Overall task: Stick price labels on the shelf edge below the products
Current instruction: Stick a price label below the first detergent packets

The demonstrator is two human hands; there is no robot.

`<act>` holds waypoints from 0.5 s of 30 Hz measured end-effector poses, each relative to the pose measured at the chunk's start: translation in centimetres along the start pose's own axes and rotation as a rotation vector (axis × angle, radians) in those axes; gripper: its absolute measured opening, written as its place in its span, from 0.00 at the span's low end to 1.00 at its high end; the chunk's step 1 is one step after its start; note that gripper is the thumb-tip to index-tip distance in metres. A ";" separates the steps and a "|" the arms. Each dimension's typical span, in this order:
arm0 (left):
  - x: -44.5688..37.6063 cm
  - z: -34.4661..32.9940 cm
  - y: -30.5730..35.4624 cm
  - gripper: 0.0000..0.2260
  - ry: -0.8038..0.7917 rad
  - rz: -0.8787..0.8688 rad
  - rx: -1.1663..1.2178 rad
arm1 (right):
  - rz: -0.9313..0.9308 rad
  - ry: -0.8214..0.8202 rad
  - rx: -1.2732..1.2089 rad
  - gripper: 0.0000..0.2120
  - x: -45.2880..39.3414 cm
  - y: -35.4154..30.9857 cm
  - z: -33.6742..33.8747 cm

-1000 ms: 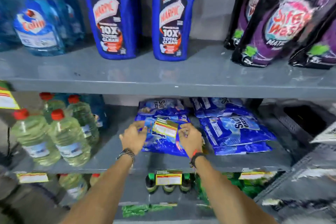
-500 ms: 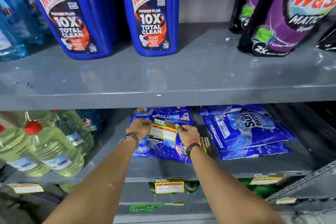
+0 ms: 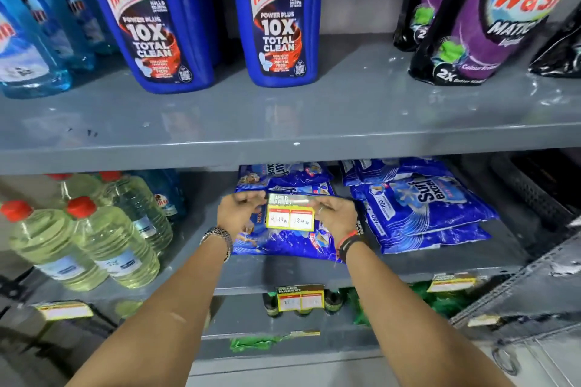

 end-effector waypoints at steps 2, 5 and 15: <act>1.2 0.9 0.6 0.01 -0.016 -0.039 0.022 | 0.032 -0.024 -0.022 0.11 1.2 -1.2 0.4; 2.1 1.9 1.1 0.07 -0.037 -0.076 0.033 | 0.063 -0.069 -0.058 0.11 2.8 -3.0 0.5; 9.9 5.6 3.7 0.09 0.030 -0.307 0.057 | 0.223 -0.177 -0.046 0.06 9.5 -7.9 0.5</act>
Point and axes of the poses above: each hand's wrist, its own x-axis away from the middle knuckle, its own z-axis out of the back of the hand, y = z × x, the point moved 2 cm from there along -x, towards the middle knuckle, and after that the axes turned 13 degrees about -x, right-handed, at the moved point
